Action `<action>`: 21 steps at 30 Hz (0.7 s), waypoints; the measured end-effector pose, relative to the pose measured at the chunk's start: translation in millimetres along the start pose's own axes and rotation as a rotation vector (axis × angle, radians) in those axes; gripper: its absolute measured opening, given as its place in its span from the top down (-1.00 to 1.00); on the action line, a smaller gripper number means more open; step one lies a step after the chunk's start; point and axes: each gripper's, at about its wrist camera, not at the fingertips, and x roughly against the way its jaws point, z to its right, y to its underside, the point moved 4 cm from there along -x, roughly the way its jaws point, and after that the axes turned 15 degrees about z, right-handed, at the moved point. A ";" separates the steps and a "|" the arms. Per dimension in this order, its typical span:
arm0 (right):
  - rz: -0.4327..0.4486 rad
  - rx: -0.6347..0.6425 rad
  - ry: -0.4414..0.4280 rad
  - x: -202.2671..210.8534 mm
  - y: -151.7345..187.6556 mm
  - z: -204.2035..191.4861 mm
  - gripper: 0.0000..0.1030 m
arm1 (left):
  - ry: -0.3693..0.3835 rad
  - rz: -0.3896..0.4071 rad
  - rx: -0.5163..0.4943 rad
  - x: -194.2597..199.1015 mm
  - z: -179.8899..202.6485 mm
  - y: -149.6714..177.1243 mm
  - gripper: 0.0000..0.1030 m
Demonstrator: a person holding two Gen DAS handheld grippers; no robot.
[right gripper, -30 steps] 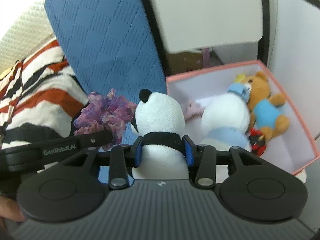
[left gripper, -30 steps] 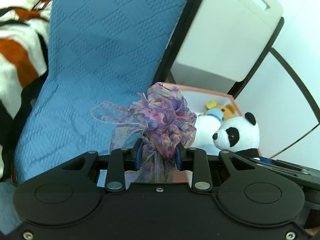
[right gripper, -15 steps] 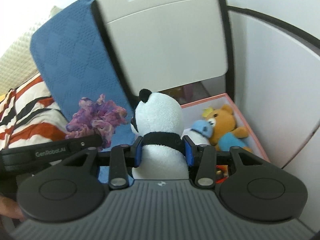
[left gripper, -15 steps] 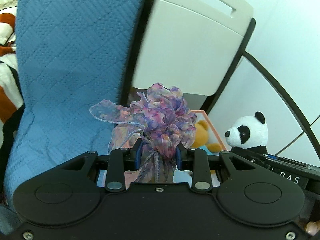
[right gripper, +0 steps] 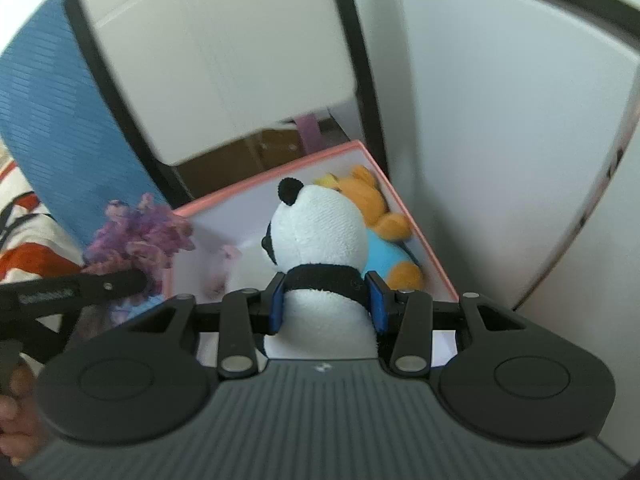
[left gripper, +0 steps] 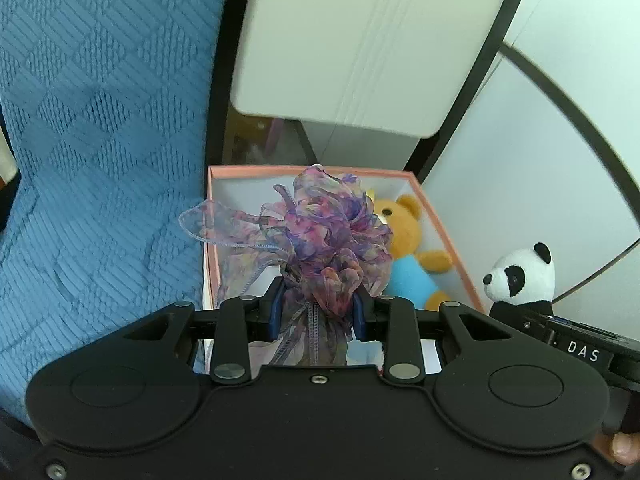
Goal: Organize objects
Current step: 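Open both grippers to drop the panda and scrunchie into the box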
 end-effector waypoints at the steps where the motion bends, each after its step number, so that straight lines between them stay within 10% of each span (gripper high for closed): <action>1: -0.009 -0.004 0.006 -4.8 2.9 4.8 0.14 | -0.004 -0.007 -0.003 -2.9 -0.2 3.7 0.41; 15: -0.116 -0.033 0.048 -52.1 39.7 43.1 0.13 | -0.042 -0.104 -0.014 -45.8 2.4 37.6 0.38; 21: -0.127 -0.092 0.040 -49.7 30.4 48.5 -0.02 | -0.040 -0.086 -0.007 -39.8 2.5 27.5 -0.04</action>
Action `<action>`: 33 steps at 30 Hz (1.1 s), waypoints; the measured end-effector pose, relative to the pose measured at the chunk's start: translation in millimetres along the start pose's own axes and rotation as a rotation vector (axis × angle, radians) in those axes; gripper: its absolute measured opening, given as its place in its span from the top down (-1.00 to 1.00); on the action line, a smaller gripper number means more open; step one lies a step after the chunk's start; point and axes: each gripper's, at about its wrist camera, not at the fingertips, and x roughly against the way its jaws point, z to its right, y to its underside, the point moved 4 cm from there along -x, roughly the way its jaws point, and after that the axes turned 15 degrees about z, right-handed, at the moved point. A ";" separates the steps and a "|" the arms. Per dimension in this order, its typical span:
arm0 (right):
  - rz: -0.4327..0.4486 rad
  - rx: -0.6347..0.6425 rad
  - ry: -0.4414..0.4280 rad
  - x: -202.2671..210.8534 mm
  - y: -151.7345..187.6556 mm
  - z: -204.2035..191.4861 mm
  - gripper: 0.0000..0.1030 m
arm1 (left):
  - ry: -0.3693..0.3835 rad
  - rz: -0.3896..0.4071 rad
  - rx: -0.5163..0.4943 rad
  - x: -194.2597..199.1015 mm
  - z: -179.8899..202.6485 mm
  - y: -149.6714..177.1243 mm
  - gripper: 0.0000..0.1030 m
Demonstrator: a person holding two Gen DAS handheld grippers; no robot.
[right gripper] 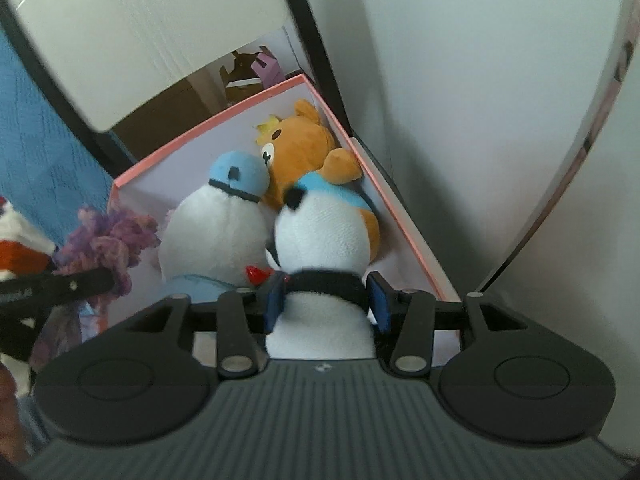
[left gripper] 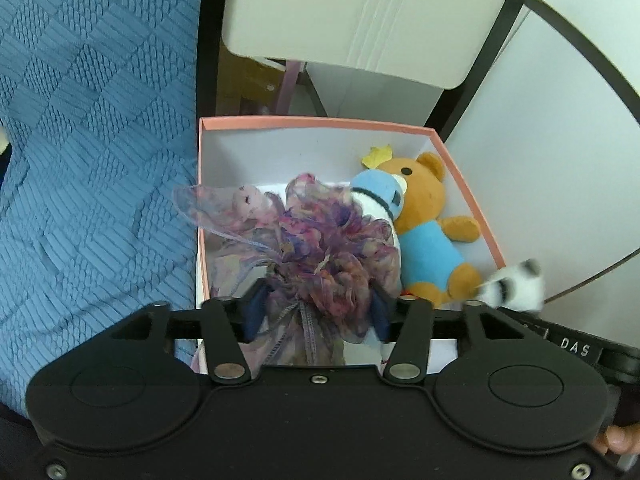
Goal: Organize objects
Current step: 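Open both grippers to drop the panda and scrunchie into the box, then raise both open grippers above the filled pink box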
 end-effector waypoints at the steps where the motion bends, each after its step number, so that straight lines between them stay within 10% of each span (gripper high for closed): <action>1: 0.004 -0.013 0.002 2.2 -3.0 0.1 -0.05 | 0.008 0.002 0.002 2.8 -0.3 -1.9 -0.08; 17: 0.202 0.033 -0.089 121.6 -55.1 -49.7 -0.04 | 0.090 0.174 -0.090 110.8 14.6 -46.1 -0.46; 33: 0.258 0.079 -0.111 204.5 -10.7 -95.9 -0.05 | 0.181 0.242 -0.118 204.2 -6.6 -29.8 -0.70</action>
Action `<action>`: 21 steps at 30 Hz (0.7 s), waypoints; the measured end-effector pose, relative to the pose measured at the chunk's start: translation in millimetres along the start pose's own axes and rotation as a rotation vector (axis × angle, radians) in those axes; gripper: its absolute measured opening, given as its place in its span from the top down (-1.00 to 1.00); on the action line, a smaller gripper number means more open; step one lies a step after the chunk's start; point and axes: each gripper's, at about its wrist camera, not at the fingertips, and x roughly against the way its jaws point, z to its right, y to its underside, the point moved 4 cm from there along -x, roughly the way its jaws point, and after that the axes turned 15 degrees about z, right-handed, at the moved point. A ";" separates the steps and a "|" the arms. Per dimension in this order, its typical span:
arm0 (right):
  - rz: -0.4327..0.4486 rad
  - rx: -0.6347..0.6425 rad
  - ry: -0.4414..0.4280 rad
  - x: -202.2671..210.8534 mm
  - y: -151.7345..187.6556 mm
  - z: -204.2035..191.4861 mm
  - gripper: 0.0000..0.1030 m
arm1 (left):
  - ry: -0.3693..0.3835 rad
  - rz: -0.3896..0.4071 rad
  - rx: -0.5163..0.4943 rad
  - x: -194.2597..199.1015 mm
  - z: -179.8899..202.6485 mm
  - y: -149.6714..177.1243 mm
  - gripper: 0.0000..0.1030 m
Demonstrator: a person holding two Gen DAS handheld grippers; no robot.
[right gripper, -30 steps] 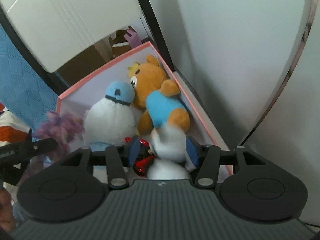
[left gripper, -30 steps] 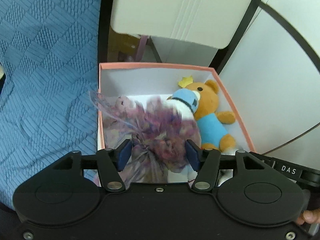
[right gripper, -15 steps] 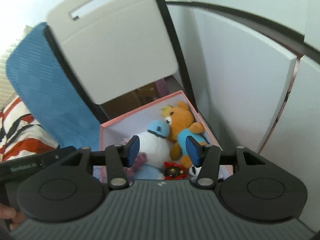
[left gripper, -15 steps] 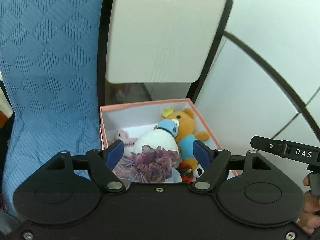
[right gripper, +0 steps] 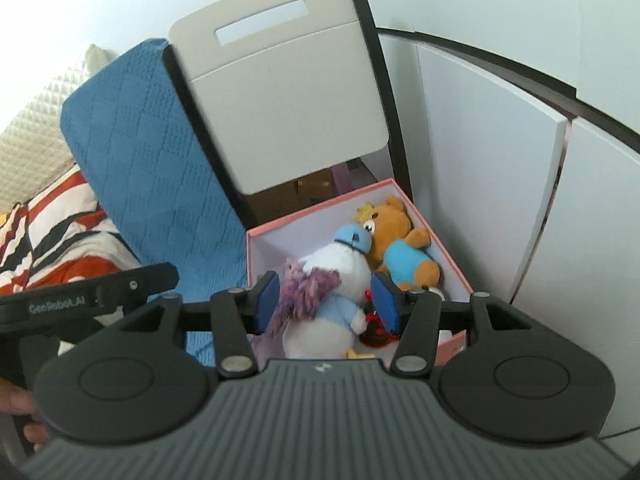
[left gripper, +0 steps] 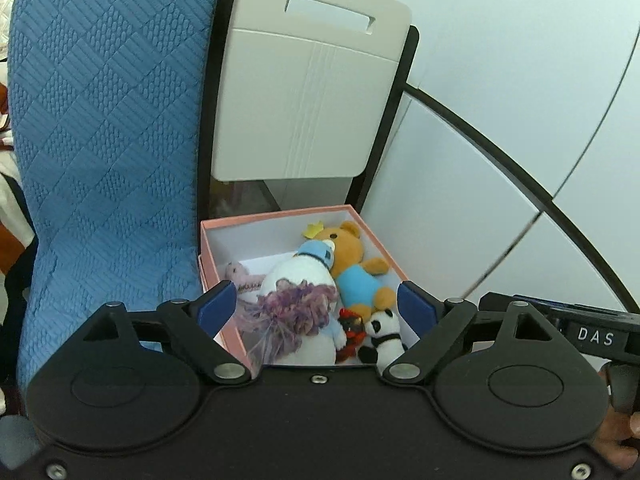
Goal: Organize objects
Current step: 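Raise both open grippers above the filled pink box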
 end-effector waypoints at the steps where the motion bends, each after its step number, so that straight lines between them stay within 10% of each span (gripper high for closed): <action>1: 0.000 -0.001 0.004 3.0 3.1 -1.7 -0.05 | 0.002 -0.001 0.002 3.0 -1.2 2.6 -0.73; 9: 0.009 -0.011 0.037 24.1 27.8 -19.2 -0.06 | 0.020 -0.025 -0.011 22.6 -7.8 26.6 -0.96; 14: 0.021 -0.023 0.030 29.7 43.8 -25.4 -0.71 | 0.035 -0.007 -0.025 32.9 -10.1 37.3 -0.99; 21: 0.006 -0.032 0.048 24.5 67.1 -29.1 -0.71 | 0.021 -0.009 0.007 41.9 -22.4 54.1 -0.99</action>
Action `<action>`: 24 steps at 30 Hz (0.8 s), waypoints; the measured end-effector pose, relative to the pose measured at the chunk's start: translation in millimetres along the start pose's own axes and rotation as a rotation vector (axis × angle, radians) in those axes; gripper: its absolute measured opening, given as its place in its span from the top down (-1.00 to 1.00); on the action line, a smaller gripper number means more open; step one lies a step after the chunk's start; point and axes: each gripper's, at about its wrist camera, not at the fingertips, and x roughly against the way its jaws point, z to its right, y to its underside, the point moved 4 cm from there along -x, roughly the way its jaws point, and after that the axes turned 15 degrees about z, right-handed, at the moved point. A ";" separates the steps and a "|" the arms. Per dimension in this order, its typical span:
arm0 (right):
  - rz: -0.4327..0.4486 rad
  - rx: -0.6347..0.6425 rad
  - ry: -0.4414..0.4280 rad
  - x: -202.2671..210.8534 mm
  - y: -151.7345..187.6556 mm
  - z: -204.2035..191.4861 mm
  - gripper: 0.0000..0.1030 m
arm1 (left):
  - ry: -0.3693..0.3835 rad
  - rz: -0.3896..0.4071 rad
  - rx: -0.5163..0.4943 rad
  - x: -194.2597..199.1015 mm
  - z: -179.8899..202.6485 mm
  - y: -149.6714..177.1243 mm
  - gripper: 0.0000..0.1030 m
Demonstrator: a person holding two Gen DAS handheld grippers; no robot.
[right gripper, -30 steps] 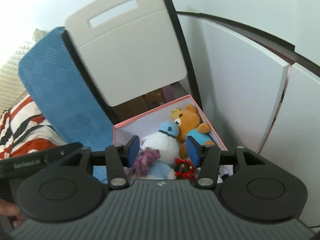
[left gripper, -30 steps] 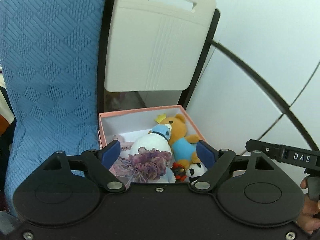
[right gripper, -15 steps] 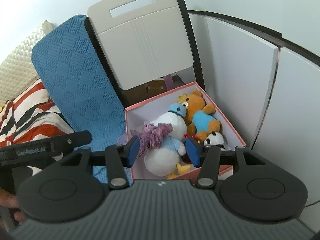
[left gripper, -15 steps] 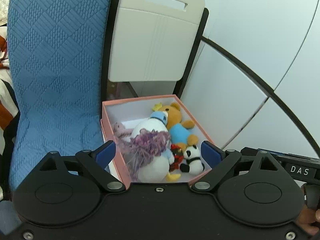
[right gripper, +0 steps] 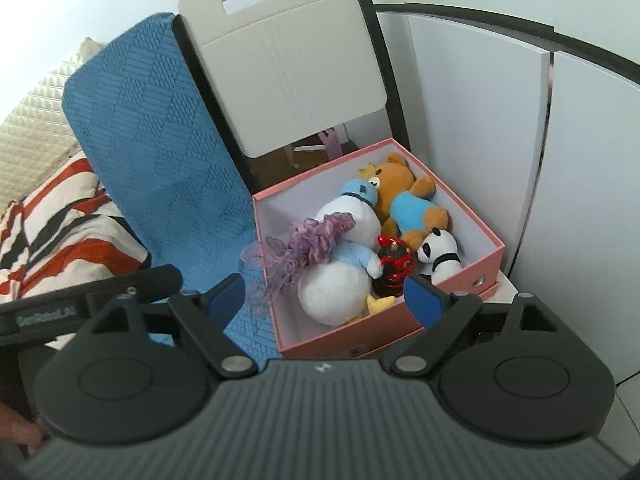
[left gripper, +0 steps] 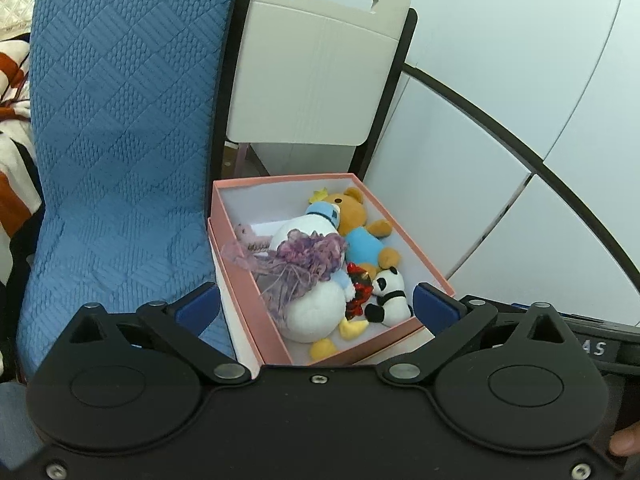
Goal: Organize objects
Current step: 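Raise both open grippers above the filled pink box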
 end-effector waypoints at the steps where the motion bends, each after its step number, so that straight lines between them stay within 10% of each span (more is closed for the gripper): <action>1: 0.003 0.014 0.007 -0.9 3.5 -0.9 -0.71 | -0.003 -0.001 -0.001 0.0 -1.2 2.7 -0.99; 24: -0.009 -0.005 -0.005 -14.5 42.3 4.7 -0.71 | -0.014 0.004 0.006 1.6 -11.7 27.6 -0.99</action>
